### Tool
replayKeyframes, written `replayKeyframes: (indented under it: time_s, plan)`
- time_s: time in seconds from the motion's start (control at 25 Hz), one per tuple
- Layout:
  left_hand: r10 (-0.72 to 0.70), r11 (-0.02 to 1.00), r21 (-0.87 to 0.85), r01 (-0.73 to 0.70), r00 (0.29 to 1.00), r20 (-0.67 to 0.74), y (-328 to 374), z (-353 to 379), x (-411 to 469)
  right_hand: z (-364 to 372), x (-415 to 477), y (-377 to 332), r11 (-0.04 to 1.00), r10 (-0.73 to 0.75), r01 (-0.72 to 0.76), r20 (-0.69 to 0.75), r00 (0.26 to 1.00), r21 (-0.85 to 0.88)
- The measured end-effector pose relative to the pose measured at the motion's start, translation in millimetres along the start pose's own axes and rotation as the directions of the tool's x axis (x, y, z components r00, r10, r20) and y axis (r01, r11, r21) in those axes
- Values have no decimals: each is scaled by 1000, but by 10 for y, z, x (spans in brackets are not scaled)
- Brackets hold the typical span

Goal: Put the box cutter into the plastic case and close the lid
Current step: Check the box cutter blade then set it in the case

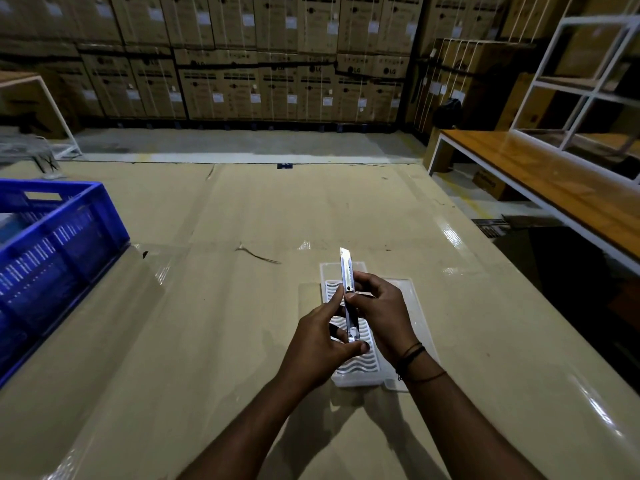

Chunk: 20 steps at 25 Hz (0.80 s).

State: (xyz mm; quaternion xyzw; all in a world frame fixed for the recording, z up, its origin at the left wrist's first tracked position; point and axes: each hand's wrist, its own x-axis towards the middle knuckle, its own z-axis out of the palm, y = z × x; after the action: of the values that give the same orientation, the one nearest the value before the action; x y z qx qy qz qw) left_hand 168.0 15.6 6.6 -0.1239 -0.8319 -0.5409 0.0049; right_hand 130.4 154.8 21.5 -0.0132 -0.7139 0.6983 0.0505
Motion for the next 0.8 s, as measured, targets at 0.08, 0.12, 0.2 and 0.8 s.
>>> replayKeyframes:
  time_s: [0.08,0.12,0.2,0.8]
  plan:
    - [-1,1000,3,1,1000,-3,6,-7,-6,0,-18,-9,1000,-2,2,8,1000,-6]
    - [-3,1000,3,3,1000,-5,7,-12,-6,-1,-30,-19,1000,-5,5,12,1000,-6]
    - [-8,1000,5,8,1000,-11,12,-21,0,-5,-52,-32,1000,-4,4,21,1000,10]
    - [7,999,-49,-8,1000,-19,0,-21,12,-29,-171,4,1000,26,-27,56,998,11]
